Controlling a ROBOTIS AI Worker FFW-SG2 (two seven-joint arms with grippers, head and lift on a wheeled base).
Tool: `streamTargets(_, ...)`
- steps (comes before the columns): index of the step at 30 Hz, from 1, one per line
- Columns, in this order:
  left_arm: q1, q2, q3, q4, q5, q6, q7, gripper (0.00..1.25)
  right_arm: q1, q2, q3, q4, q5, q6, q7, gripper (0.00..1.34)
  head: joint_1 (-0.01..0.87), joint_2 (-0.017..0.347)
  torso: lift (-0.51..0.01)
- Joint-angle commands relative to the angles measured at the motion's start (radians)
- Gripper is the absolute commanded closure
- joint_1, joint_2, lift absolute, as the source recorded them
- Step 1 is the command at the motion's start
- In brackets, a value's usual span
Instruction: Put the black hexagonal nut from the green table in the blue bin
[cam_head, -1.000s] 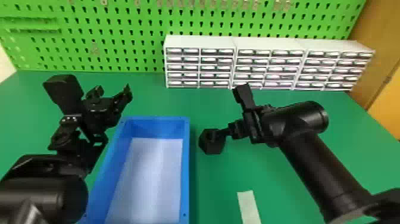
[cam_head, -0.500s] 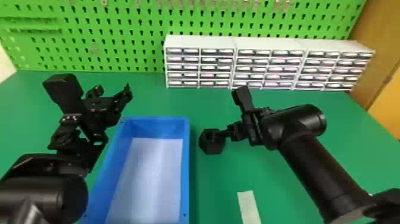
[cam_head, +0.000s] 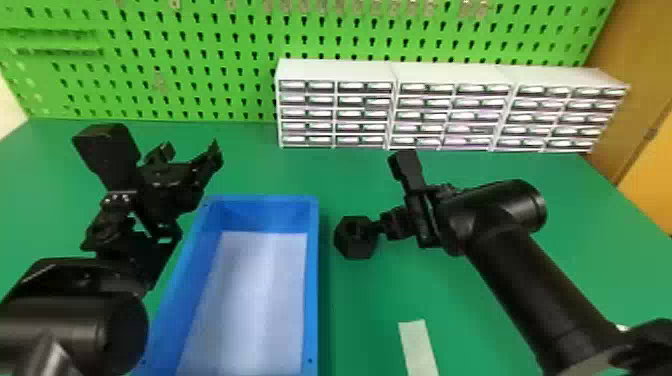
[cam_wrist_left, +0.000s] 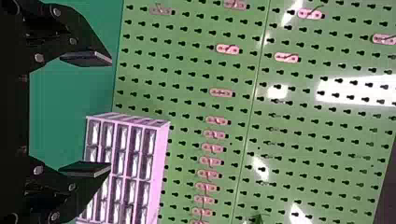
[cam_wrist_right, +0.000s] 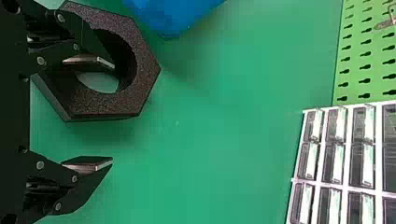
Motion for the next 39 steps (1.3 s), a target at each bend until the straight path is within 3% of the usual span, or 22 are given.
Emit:
streamTargets(1, 0.000, 0.000, 0.000, 0.000, 0.001, 0.000, 0.000, 0.45, 0.005, 0.000, 0.002, 0.003, 0.000, 0.000, 0.000, 0.54, 0.691, 0.009, -0.097)
streamTargets(16, 0.006, 0.000, 0.006, 0.000, 0.007, 0.000, 0.000, 0.45, 0.028, -0.003, 0.003, 0.001, -0.011, 0.015, 0.000, 0.54, 0.691, 0.009, -0.097)
streamTargets(39, 0.009, 0.000, 0.008, 0.000, 0.010, 0.000, 0.000, 0.45, 0.026, -0.015, 0.012, -0.071, -0.011, 0.055, 0.000, 0.54, 0.691, 0.009, -0.097)
